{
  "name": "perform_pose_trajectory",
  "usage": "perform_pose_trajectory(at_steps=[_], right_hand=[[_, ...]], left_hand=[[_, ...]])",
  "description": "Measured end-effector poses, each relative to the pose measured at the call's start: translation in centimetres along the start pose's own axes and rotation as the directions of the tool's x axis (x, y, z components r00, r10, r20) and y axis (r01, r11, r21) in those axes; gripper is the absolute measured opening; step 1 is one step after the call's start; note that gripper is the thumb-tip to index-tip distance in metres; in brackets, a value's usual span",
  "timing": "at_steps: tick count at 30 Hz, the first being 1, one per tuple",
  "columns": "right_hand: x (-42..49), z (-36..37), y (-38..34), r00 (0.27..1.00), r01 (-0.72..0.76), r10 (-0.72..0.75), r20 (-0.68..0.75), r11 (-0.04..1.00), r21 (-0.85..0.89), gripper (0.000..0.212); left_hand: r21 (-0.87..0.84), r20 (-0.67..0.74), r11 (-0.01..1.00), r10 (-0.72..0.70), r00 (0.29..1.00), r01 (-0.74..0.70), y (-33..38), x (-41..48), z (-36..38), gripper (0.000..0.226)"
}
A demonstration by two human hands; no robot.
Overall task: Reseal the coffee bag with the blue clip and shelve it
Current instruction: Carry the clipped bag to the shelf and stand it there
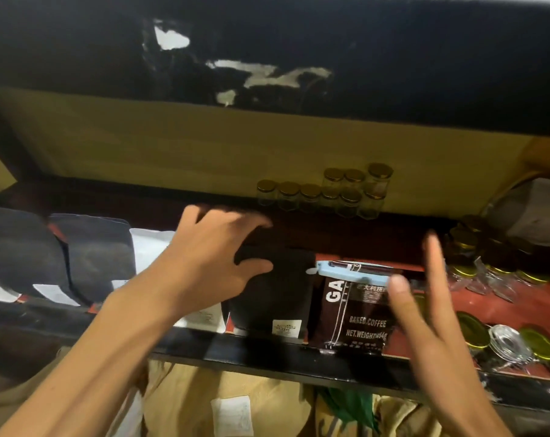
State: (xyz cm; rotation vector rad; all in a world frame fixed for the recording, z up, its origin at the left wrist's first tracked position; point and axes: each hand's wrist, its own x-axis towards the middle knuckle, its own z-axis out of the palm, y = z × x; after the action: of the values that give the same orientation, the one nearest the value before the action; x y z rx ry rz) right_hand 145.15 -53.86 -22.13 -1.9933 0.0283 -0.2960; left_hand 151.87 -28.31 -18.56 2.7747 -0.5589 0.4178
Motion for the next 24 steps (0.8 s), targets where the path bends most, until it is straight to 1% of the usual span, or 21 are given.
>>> perform_pose_trajectory(at_steps=[1, 2, 3, 4, 7, 9, 12, 14, 15, 16, 18, 19, 21, 24], right_hand=[[-0.4, 0.0, 0.0, 0.997, -0.054, 0.06, -0.046, 0.99, 0.127, 0.071], [-0.8, 0.1, -0.1, 0.993, -0.073, 0.09, -0.075, 0.976, 0.207, 0.068], [-1.0, 0.3, -0.2, 0.991, -0.074, 0.1, -0.091, 0.966, 0.249, 0.066], [-1.1, 0.5, -0.4, 0.991, -0.065, 0.093, -0.098, 0.965, 0.254, 0.063], [-0.7, 1.1, -0.3, 0.999, -0.022, 0.028, -0.047, 0.992, 0.124, 0.057], [-0.2, 1.4, 0.1, 1.0, -0.006, 0.007, -0.015, 0.999, 0.052, 0.06], [-0.1, 1.4, 0.4, 1.0, 0.0, 0.0, -0.006, 1.0, -0.004, 0.063], [-0.3, 1.2, 0.7, 0.999, 0.018, -0.018, -0.046, 1.0, -0.005, 0.066], [-0.5, 1.0, 0.8, 0.997, -0.001, 0.005, -0.08, 0.999, 0.038, 0.065], [-0.7, 0.8, 0.9, 0.993, -0.046, 0.059, -0.102, 0.992, 0.118, 0.064], [-1.1, 0.9, 1.2, 0.977, -0.174, 0.201, -0.065, 0.94, 0.295, 0.061], [-1.4, 1.1, 1.4, 0.969, -0.224, 0.247, -0.029, 0.92, 0.322, 0.061], [-1.8, 1.6, 1.8, 0.956, -0.282, 0.293, 0.005, 0.913, 0.295, 0.066], [-2.1, 2.0, 2.0, 0.958, -0.276, 0.285, 0.014, 0.914, 0.297, 0.066]], left_hand=[[0.026, 0.019, 0.999, -0.032, 0.999, 0.032, -0.5, -0.4, -0.2, 0.052], [0.037, 0.044, 0.998, -0.057, 0.997, 0.055, -0.8, -0.7, -0.1, 0.053], [0.04, 0.068, 0.997, -0.065, 0.996, 0.062, -1.1, -1.0, 0.0, 0.052], [0.042, 0.084, 0.998, -0.058, 0.995, 0.055, -1.3, -1.1, 0.1, 0.05], [0.032, 0.082, 0.999, -0.034, 0.996, 0.031, -1.4, -1.0, 0.4, 0.042], [0.009, 0.067, 1.0, -0.008, 0.998, 0.008, -1.5, -0.9, 0.6, 0.038], [0.02, 0.029, 0.999, 0.024, 0.999, -0.025, -1.4, -1.1, 0.8, 0.032], [0.027, 0.009, 0.999, 0.03, 1.0, -0.03, -1.3, -1.2, 0.8, 0.025], [0.032, 0.006, 0.999, 0.036, 0.999, -0.036, -1.3, -1.2, 0.8, 0.023], [0.032, 0.003, 0.999, 0.037, 0.999, -0.037, -1.2, -1.3, 0.8, 0.023], [0.019, -0.017, 1.0, 0.009, 1.0, -0.009, -1.0, -1.3, 0.9, 0.026], [0.014, -0.031, 1.0, -0.017, 0.999, 0.017, -1.0, -1.3, 1.0, 0.029], [-0.006, -0.045, 0.998, -0.058, 0.997, 0.058, -0.8, -1.2, 1.1, 0.036], [-0.059, -0.05, 0.995, -0.089, 0.995, 0.086, -0.9, -1.0, 1.3, 0.044]])
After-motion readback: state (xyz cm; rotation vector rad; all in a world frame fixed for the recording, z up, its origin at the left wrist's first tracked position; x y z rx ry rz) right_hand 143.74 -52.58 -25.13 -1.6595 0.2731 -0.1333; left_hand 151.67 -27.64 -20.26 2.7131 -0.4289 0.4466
